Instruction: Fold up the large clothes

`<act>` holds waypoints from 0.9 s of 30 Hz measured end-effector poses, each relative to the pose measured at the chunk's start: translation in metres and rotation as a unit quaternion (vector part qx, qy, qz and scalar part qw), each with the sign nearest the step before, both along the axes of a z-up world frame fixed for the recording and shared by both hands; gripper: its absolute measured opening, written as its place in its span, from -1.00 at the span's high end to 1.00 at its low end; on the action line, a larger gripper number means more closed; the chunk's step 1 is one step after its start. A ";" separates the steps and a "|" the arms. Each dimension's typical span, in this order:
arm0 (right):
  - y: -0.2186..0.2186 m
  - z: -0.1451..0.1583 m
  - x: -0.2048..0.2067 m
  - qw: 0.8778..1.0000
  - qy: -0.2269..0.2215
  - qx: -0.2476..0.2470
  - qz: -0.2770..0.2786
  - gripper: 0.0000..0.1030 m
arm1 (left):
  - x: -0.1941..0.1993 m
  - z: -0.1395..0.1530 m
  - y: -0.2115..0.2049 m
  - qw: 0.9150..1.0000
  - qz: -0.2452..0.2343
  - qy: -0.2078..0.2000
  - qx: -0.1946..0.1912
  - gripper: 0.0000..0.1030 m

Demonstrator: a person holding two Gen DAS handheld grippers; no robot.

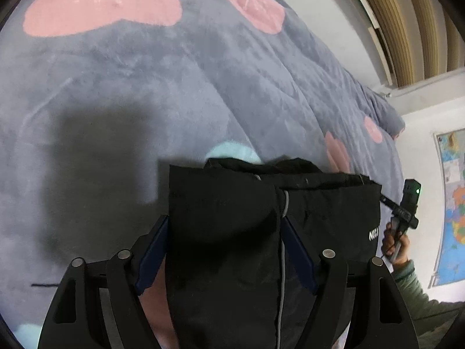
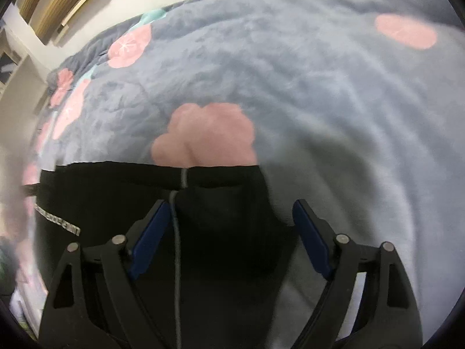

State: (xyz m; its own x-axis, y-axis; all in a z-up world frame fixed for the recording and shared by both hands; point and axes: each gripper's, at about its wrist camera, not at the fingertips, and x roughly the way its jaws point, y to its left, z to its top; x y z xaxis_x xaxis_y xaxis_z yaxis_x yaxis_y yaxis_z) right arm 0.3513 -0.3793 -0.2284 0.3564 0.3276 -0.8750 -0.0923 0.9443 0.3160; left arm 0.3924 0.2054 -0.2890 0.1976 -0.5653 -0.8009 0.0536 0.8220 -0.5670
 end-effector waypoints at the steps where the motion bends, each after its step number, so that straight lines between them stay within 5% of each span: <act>1: 0.004 0.000 -0.001 1.000 0.004 -0.007 0.004 0.95 | -0.001 0.000 -0.004 1.000 -0.006 -0.002 0.006 0.44; 4: 0.015 0.009 -0.014 0.998 -0.020 -0.057 0.010 0.92 | -0.013 0.016 -0.011 0.999 -0.007 -0.046 0.017 0.74; 9: -0.014 0.075 -0.034 0.991 -0.091 -0.071 -0.059 0.92 | -0.024 0.083 -0.009 0.991 0.013 -0.130 0.010 0.75; 13: -0.018 0.083 -0.018 0.983 -0.109 -0.125 -0.077 0.92 | 0.000 0.106 -0.018 0.987 0.017 -0.158 -0.005 0.74; 18: -0.018 0.006 0.022 0.981 -0.029 -0.155 -0.111 0.91 | 0.044 0.032 -0.043 0.994 0.024 -0.071 0.073 0.73; 21: -0.006 -0.049 0.035 0.978 0.022 -0.182 -0.098 0.88 | 0.049 -0.015 -0.043 0.996 0.040 -0.030 0.073 0.65; 27: 0.007 -0.071 0.048 0.969 0.037 -0.229 -0.079 0.85 | 0.050 -0.027 -0.040 0.996 0.057 -0.024 0.062 0.50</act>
State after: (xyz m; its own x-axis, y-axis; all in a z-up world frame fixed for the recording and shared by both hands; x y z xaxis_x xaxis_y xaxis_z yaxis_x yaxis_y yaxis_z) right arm 0.3992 -0.3727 -0.2991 0.3019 -0.1551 -0.9406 0.0709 0.9876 -0.1401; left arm 0.4422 0.1659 -0.3160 0.2943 -0.4338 -0.8516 -0.0196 0.8881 -0.4592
